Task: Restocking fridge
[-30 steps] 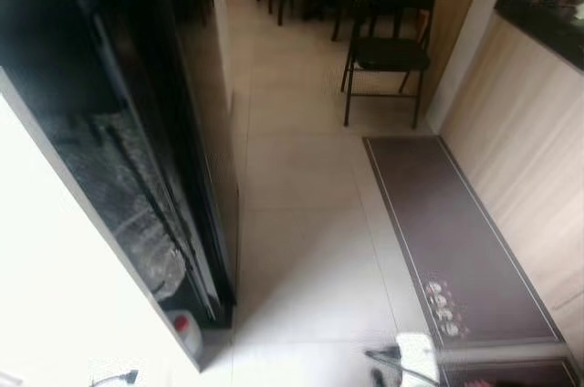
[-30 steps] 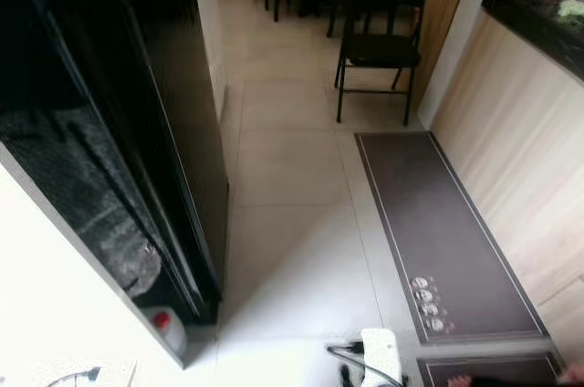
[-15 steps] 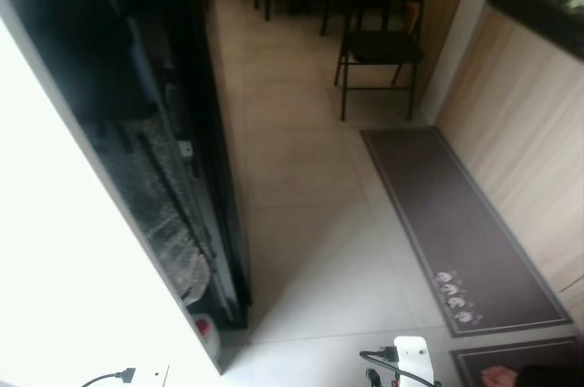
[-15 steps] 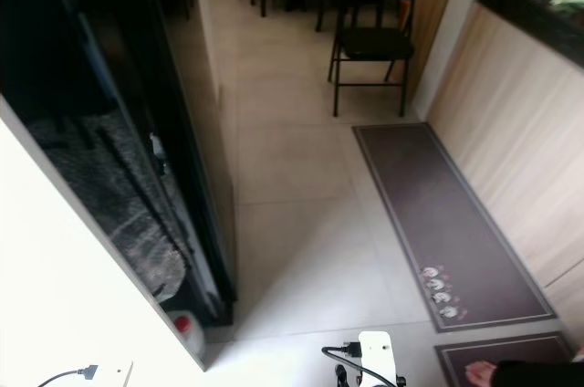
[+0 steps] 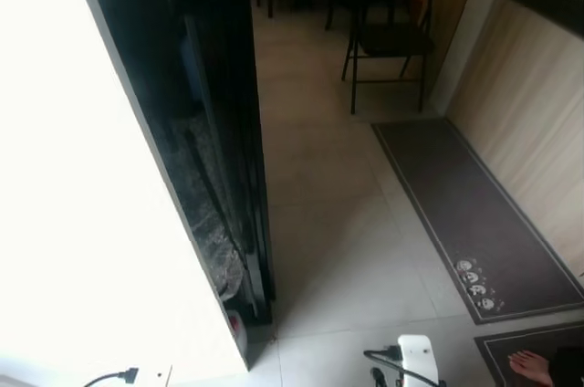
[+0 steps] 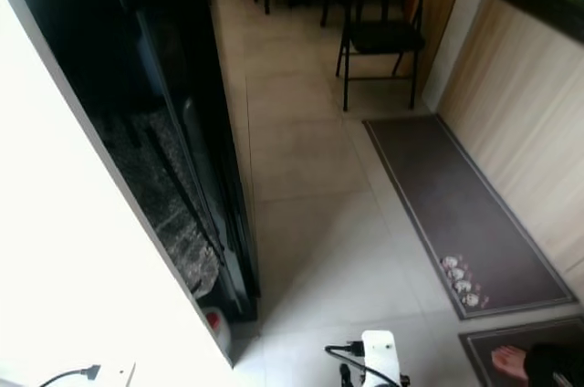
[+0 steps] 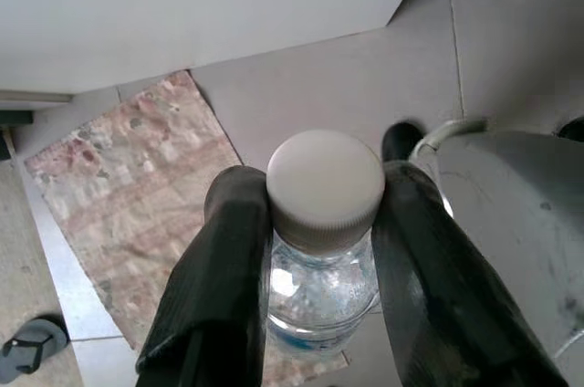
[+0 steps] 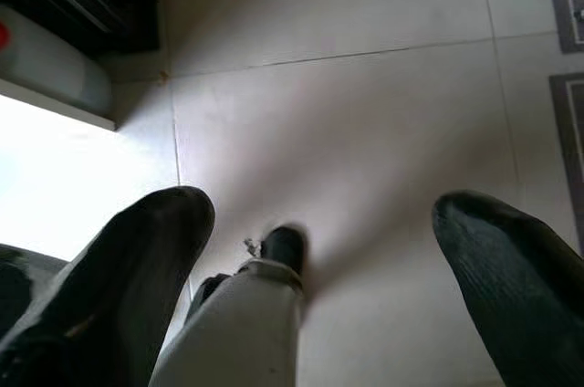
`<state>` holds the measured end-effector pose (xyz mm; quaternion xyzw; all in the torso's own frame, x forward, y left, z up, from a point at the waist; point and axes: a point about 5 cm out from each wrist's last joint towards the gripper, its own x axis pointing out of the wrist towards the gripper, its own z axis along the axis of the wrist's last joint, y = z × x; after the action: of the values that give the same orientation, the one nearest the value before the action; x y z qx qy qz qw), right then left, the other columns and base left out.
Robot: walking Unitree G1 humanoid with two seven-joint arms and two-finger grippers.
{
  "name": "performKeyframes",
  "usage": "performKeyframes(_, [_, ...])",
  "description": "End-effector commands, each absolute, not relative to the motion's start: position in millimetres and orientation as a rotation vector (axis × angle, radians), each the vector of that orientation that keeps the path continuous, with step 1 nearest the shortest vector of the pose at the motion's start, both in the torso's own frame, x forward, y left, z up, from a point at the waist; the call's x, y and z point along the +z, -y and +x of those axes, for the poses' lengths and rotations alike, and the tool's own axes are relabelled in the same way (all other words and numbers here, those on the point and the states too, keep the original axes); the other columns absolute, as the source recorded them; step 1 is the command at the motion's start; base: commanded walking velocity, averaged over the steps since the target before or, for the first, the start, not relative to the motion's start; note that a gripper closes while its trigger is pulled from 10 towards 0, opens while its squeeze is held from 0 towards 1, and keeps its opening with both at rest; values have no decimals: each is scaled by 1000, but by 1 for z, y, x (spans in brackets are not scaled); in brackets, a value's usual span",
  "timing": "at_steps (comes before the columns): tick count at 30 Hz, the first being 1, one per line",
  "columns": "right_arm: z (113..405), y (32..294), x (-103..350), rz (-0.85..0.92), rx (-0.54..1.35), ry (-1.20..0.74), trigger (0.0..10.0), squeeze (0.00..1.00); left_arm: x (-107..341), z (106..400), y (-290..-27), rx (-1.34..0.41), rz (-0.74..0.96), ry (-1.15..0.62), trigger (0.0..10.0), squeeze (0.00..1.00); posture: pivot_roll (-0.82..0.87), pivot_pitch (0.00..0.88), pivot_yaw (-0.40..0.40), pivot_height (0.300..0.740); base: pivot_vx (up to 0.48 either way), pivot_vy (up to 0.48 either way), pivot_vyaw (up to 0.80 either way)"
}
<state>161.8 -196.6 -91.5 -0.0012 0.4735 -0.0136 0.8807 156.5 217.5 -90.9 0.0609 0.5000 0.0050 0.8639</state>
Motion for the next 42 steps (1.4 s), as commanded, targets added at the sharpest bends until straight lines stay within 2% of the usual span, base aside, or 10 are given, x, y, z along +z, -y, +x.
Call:
performKeyframes(1, [168, 190, -90, -5, -1, -968, 10000, 0, -90, 154, -225, 27, 144, -1050, 10000, 0, 25, 0, 35, 740, 0, 0, 0])
performKeyframes(6, [168, 190, -89, 29, -53, -948, 10000, 0, -90, 153, -227, 26, 148, -1056, 10000, 0, 13, 0, 43, 740, 0, 0, 0])
performKeyframes(14, [176, 199, -78, -147, -179, -765, 10000, 0, -89, 153, -232, 33, 171, -1054, 10000, 0, 16, 0, 37, 740, 0, 0, 0])
performKeyframes(17, [199, 230, -56, -179, -248, -611, 10000, 0, -89, 151, -236, 36, 174, -1057, 10000, 0, 5, 0, 37, 740, 0, 0, 0])
performKeyframes(18, [199, 230, -56, -179, -248, -611, 10000, 0, -89, 151, -236, 36, 174, -1057, 10000, 0, 5, 0, 37, 740, 0, 0, 0])
performKeyframes(20, [222, 253, -29, -197, -328, -448, 10000, 0, -89, 149, -238, 39, 176, -1057, 10000, 0, -1, 0, 35, 740, 0, 0, 0])
performKeyframes(24, [244, 255, -4, -214, -343, -286, 10000, 0, -89, 149, -238, 42, 174, -1056, 10000, 0, -3, 0, 37, 740, 0, 0, 0])
performKeyframes(27, [277, 240, 30, -233, -236, -104, 10000, 0, -89, 148, -238, 48, 171, -1054, 10000, 0, 0, 0, 33, 740, 0, 0, 0])
performKeyframes(32, [304, 210, 62, -229, -104, 58, 10000, 0, -90, 145, -240, 81, 154, -1052, 10000, 0, 13, 0, 20, 740, 0, 0, 0])
performKeyframes(42, [326, 145, 96, -157, 117, 174, 10000, 0, -91, 144, -240, 113, 138, -1050, 10000, 0, 8, 0, 15, 740, 0, 0, 0])
